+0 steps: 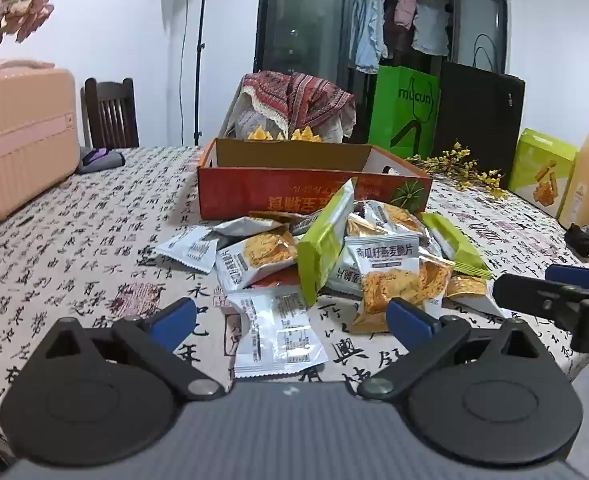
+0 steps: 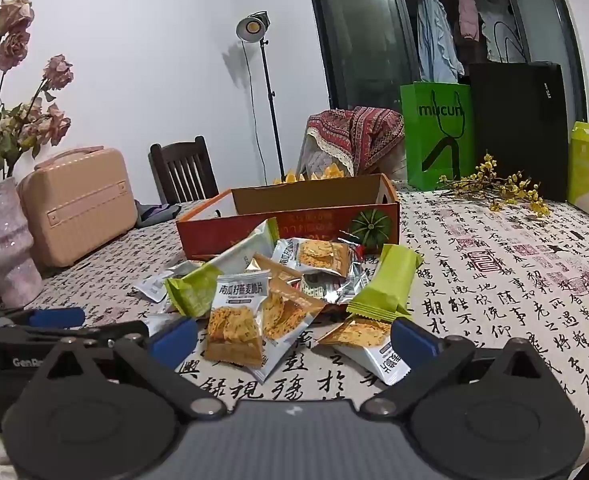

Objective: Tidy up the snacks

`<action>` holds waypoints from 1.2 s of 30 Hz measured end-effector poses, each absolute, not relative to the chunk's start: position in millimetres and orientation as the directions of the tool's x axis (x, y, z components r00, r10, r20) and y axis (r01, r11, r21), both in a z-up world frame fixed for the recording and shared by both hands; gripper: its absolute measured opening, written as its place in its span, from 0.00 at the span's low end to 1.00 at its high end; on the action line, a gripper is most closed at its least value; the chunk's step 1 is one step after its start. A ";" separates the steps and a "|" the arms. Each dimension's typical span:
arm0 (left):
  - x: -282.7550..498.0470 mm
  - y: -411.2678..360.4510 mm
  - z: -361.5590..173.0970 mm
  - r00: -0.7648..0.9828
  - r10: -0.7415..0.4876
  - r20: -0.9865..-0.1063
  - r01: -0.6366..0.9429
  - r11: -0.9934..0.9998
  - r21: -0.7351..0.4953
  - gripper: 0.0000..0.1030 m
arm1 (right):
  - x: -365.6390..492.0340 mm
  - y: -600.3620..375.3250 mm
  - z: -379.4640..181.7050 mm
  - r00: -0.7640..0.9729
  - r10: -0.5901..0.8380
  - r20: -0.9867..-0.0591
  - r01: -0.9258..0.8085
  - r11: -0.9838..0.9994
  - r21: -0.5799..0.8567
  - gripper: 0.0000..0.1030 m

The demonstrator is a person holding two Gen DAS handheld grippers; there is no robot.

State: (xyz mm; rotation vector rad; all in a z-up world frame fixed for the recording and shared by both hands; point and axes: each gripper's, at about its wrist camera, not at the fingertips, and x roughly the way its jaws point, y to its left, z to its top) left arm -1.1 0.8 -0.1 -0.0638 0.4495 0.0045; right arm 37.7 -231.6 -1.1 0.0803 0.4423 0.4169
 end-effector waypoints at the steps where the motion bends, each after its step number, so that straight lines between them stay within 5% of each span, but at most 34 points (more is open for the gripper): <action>1: -2.8 1.1 0.0 0.901 -0.022 -0.432 -0.010 0.998 -0.070 1.00 | 38.5 -231.3 -1.6 0.820 0.409 -0.400 -0.374 0.912 0.166 1.00; 36: -2.4 5.6 -3.6 0.898 -0.035 -0.439 -0.011 0.995 -0.102 1.00 | 42.5 -228.2 -4.9 0.817 0.408 -0.409 -0.372 0.913 0.167 1.00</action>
